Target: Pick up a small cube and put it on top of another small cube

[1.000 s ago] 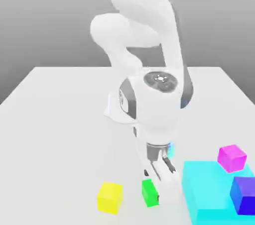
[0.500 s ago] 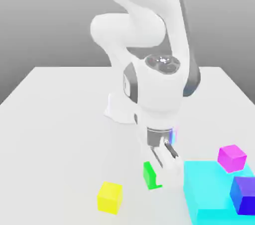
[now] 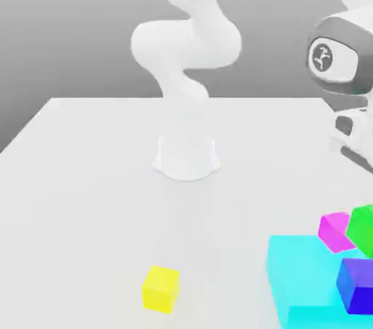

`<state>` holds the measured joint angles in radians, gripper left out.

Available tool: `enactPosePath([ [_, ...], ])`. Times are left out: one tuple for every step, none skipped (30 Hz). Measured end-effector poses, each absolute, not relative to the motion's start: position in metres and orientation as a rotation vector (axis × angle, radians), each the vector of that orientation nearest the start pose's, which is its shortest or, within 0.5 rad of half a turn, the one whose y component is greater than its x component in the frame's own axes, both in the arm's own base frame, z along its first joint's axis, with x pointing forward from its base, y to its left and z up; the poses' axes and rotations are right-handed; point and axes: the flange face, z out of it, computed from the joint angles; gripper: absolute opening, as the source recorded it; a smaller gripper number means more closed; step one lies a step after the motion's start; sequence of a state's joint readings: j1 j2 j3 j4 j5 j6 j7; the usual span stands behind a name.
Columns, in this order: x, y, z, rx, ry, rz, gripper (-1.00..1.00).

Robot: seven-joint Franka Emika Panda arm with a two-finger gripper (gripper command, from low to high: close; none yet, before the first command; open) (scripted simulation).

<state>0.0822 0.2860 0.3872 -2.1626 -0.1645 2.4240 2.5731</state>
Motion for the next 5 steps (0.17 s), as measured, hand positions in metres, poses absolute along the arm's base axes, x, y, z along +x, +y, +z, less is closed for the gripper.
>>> enactPosePath([
  [0.5039, 0.2531, 0.2727, -1.704, 2.636, -0.002, 1.0],
  [0.5039, 0.2531, 0.2727, -1.704, 2.636, -0.002, 1.0],
  [0.5039, 0.2531, 0.2727, -1.704, 2.636, -0.002, 1.0],
  [0.5039, 0.2531, 0.2727, -1.704, 2.636, -0.002, 1.0],
  [0.5039, 0.2531, 0.2727, -1.704, 2.636, -0.002, 1.0],
])
